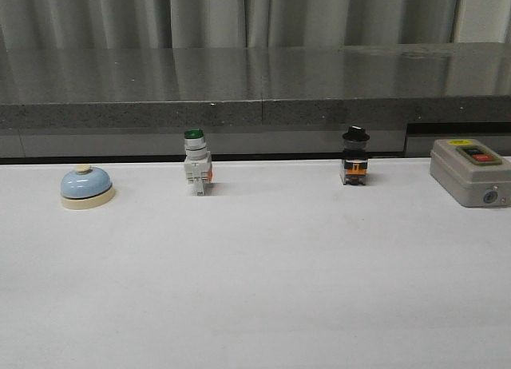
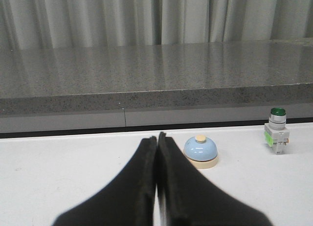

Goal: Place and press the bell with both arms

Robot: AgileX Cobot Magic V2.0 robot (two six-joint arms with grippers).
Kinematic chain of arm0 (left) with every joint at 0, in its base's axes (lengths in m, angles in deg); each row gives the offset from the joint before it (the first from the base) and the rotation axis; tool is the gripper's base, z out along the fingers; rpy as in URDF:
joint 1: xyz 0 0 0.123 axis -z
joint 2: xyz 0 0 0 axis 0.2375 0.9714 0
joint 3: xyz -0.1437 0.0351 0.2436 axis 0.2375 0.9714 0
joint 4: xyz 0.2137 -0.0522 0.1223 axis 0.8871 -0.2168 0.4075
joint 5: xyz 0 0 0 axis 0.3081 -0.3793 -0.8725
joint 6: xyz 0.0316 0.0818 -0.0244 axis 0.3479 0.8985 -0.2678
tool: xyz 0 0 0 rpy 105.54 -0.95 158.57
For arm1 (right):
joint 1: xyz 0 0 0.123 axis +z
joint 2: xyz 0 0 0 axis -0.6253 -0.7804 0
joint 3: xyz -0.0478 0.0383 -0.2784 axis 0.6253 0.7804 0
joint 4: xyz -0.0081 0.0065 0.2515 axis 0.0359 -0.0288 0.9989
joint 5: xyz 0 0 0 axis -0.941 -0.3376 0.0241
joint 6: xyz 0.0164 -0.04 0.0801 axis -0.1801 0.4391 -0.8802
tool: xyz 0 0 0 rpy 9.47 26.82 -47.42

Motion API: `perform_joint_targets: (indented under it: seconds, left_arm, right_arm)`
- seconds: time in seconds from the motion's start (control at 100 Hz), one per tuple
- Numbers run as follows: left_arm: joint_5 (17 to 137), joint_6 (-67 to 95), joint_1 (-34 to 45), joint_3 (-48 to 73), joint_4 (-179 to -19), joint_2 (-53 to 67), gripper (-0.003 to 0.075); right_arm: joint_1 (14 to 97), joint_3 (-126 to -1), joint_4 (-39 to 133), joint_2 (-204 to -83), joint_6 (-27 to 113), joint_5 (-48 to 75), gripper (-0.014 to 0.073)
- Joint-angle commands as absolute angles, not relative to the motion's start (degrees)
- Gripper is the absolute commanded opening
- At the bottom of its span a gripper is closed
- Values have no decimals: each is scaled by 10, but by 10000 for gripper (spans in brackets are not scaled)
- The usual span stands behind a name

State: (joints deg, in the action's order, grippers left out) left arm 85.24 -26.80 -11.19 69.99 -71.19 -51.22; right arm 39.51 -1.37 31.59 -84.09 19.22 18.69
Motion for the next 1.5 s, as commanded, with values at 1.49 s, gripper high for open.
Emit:
perform_joint_targets:
  seconds: [1.49]
  left_arm:
    - [633, -269, -107, 229, -781, 36, -19]
  right_arm:
    - [396, -23, 308, -834, 195, 239, -60]
